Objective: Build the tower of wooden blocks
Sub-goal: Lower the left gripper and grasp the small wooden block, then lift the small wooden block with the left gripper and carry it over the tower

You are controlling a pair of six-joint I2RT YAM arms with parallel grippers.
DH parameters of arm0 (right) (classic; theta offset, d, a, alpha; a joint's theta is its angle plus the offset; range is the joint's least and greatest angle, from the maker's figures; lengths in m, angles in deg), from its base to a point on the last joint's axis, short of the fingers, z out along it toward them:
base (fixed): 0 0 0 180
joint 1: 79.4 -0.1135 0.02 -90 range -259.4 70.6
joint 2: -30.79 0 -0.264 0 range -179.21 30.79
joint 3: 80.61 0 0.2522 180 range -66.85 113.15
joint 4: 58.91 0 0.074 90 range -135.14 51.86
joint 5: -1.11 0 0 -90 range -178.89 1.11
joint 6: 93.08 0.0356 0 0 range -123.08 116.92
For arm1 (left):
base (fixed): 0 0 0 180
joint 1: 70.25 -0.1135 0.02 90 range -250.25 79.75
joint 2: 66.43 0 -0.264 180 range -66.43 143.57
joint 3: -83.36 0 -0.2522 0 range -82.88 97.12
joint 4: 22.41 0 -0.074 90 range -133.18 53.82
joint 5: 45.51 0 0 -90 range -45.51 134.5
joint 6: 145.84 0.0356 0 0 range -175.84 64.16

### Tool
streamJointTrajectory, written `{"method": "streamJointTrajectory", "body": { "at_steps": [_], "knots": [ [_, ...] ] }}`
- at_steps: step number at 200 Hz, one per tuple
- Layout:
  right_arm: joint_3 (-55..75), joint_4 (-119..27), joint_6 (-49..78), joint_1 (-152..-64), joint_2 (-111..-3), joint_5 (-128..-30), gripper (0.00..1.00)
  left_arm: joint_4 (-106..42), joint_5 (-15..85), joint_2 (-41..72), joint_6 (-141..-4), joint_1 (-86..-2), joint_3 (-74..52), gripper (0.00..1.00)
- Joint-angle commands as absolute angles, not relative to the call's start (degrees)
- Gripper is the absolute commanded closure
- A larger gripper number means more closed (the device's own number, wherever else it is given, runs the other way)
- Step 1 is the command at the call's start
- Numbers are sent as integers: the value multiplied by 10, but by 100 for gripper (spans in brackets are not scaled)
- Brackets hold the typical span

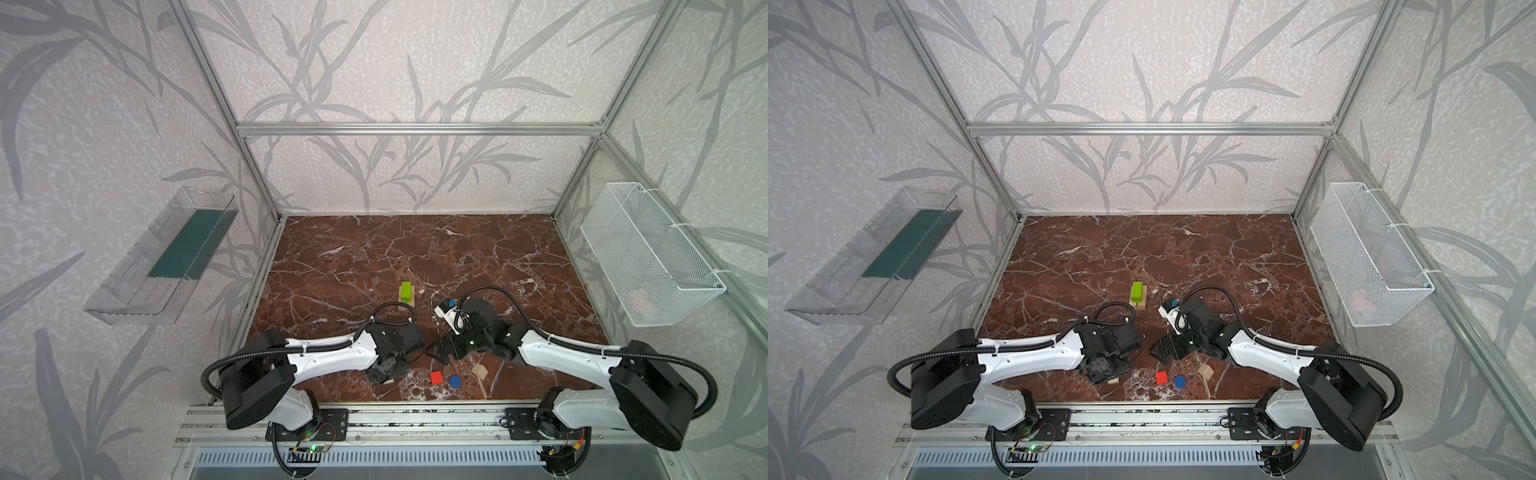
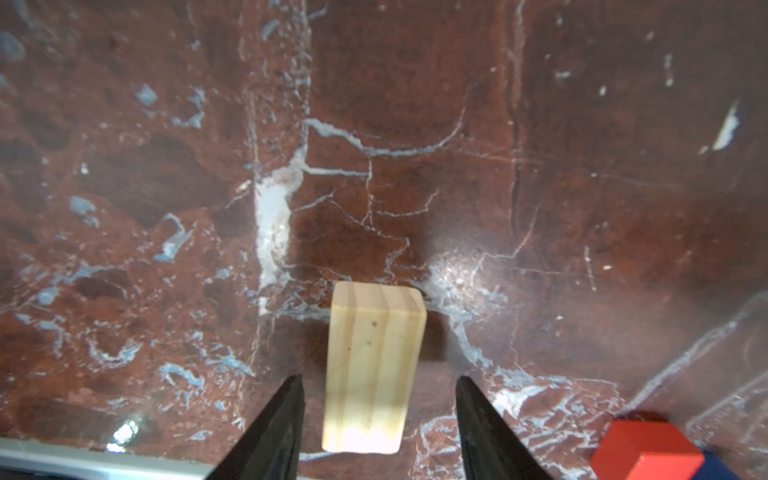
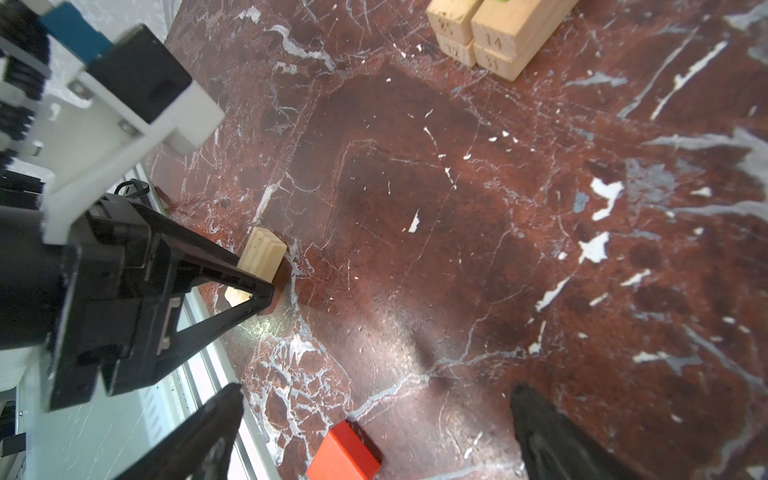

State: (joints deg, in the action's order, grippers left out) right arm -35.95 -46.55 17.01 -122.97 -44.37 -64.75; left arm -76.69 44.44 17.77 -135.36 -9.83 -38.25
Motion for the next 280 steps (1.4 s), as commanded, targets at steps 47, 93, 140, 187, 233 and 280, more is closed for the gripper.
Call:
{"method": "streamJointTrajectory", "body": {
  "at_steps": [47, 93, 140, 187, 233, 280],
  "knots": [
    [-347, -456, 177, -1231, -427, -659, 0, -751, 445, 218, -1348, -96, -383, 51],
    [-345, -457, 178, -1230, -434, -659, 0, -744, 442, 226, -1340, -97, -388, 57],
    [-340, -461, 180, -1230, -437, -656, 0, -744, 439, 233, -1317, -97, -379, 64],
    [-332, -458, 190, -1222, -427, -643, 0, -762, 449, 223, -1293, -96, -363, 72],
    [-320, -423, 196, -1177, -387, -627, 0, -840, 488, 194, -1234, -101, -299, 77],
    [-300, -361, 193, -1107, -362, -615, 0, -913, 514, 181, -1122, -130, -201, 80]
  ]
}}
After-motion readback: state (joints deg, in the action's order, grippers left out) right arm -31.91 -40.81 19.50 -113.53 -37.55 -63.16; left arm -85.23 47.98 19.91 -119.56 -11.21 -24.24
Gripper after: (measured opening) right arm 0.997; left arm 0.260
